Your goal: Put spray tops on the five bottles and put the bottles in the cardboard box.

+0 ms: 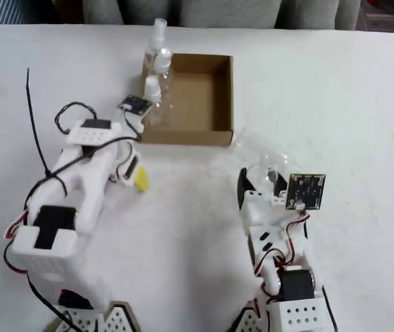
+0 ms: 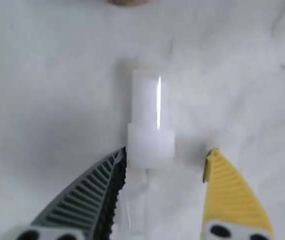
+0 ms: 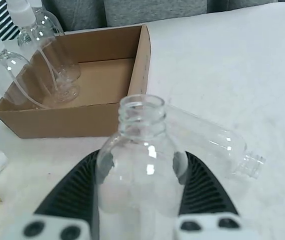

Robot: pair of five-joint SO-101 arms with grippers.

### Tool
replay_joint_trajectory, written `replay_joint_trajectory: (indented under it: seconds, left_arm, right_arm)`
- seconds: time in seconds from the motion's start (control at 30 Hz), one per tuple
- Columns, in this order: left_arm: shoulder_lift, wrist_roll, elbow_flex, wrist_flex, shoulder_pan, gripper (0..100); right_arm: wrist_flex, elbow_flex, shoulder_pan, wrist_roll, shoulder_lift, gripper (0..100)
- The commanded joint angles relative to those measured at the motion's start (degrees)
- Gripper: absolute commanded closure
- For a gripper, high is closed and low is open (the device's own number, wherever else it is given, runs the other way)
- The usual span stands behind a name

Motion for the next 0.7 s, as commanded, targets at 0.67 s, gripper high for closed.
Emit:
replay_joint_trajectory:
  seconds: [0.67]
  left_arm:
    - [0.48, 0.79, -6.77, -1.23, -0.13, 70]
  right_arm:
    - [0.22, 0.53, 0.13, 0.00, -0.75, 98.2]
